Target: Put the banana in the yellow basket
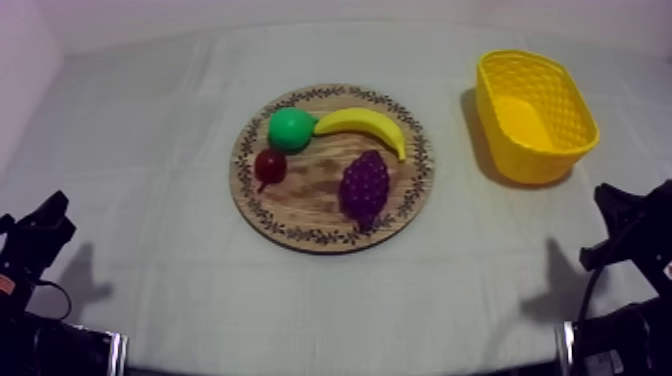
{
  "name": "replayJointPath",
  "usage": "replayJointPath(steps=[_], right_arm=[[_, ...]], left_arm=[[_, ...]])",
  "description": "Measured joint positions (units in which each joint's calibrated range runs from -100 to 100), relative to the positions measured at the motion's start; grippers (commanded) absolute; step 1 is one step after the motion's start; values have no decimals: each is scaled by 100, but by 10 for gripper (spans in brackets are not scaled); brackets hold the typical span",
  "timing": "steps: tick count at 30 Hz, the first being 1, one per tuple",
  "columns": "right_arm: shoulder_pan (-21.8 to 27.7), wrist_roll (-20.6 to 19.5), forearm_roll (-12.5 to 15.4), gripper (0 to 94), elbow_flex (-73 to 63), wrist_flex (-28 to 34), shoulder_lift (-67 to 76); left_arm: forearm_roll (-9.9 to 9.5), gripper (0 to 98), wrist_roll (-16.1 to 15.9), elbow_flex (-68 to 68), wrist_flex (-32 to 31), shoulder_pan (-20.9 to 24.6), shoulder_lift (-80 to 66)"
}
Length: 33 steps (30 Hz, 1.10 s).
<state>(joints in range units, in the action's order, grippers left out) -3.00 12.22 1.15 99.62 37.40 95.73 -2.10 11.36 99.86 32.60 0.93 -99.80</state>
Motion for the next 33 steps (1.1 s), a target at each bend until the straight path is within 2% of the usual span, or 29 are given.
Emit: replayJointPath(steps=[25, 28, 33], right_arm=[[-33, -15, 0, 3, 0, 7, 0], [-68, -146, 0, 3, 0, 7, 0], [-97, -637, 16, 3, 0, 183, 0]], left_arm=[[0, 1, 0, 0, 0, 0, 0], [0, 1, 0, 0, 0, 0, 0], [0, 1, 0, 0, 0, 0, 0]])
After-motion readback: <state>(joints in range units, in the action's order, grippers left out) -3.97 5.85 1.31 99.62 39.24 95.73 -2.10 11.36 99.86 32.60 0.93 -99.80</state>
